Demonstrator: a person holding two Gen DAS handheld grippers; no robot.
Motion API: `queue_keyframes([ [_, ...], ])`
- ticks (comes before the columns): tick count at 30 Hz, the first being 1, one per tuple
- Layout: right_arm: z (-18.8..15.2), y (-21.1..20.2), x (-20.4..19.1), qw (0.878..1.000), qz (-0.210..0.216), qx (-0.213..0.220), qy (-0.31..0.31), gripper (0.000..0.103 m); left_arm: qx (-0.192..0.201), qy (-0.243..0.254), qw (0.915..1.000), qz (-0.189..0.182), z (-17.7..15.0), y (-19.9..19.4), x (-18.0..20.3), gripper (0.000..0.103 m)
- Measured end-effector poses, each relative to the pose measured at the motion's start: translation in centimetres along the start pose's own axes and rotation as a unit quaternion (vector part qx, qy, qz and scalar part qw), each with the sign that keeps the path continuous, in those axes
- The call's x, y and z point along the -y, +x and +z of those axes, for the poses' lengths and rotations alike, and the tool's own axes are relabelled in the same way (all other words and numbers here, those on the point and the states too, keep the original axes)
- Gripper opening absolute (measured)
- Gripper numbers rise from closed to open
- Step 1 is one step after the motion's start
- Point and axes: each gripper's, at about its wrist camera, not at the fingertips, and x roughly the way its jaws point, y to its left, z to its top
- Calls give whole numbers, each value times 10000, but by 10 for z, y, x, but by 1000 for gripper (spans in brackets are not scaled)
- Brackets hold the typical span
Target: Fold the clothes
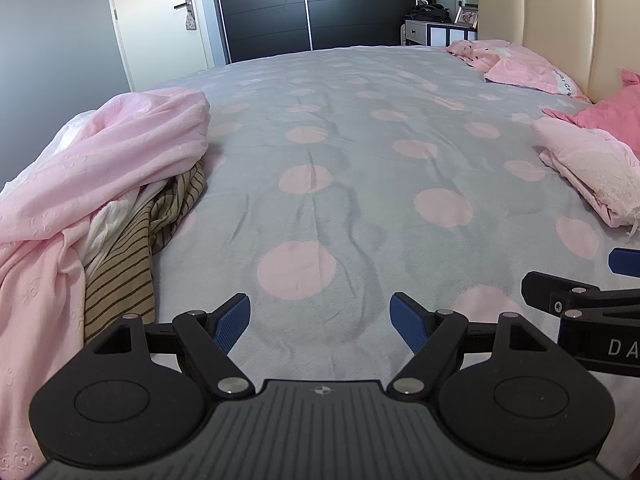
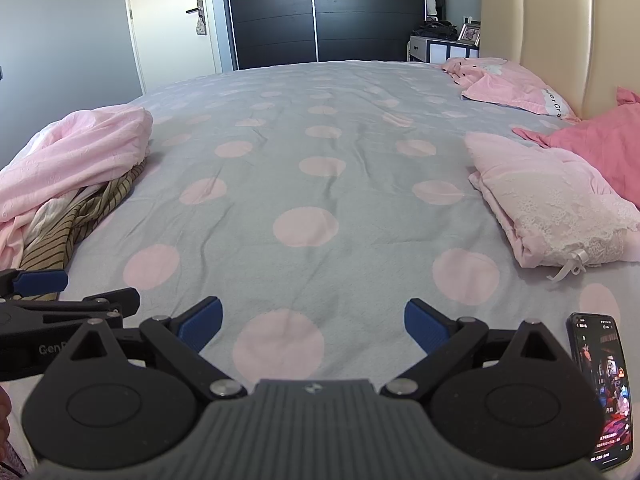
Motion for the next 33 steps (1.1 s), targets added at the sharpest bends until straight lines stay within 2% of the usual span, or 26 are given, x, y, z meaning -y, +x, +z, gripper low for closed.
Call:
queue_keyframes([
  [33, 1, 0, -3, 10000, -2, 22, -25, 98, -42, 5, 10000, -25, -2, -1, 2, 76],
])
